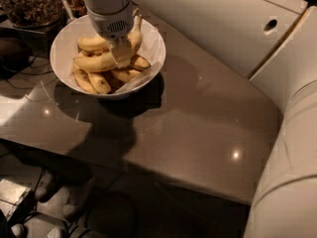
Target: Pick banana from white bowl
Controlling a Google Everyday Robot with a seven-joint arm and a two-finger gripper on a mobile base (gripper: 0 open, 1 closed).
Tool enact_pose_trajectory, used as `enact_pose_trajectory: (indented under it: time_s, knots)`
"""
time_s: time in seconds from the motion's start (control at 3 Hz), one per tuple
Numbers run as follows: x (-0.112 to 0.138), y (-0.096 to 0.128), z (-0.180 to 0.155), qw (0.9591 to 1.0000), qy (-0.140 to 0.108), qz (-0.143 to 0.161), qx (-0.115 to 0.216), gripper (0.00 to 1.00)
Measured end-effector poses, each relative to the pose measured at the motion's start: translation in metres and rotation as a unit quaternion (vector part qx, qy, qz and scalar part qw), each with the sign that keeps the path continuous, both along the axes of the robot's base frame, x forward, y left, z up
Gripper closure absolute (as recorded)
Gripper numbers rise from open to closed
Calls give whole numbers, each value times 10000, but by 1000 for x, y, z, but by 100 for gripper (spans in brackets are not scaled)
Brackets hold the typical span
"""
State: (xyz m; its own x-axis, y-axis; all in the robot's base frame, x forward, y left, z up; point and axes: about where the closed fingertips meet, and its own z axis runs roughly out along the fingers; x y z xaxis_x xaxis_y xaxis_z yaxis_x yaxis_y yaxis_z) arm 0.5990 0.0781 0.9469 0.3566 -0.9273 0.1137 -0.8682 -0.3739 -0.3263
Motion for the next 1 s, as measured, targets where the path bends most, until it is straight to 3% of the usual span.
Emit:
enact_pose_trajectory:
  time_s: [0.33, 1.0]
  knots:
    - [0, 0, 0, 10000, 0, 0, 0, 100]
    - [-19, -20, 27, 9960, -151, -96, 878, 100]
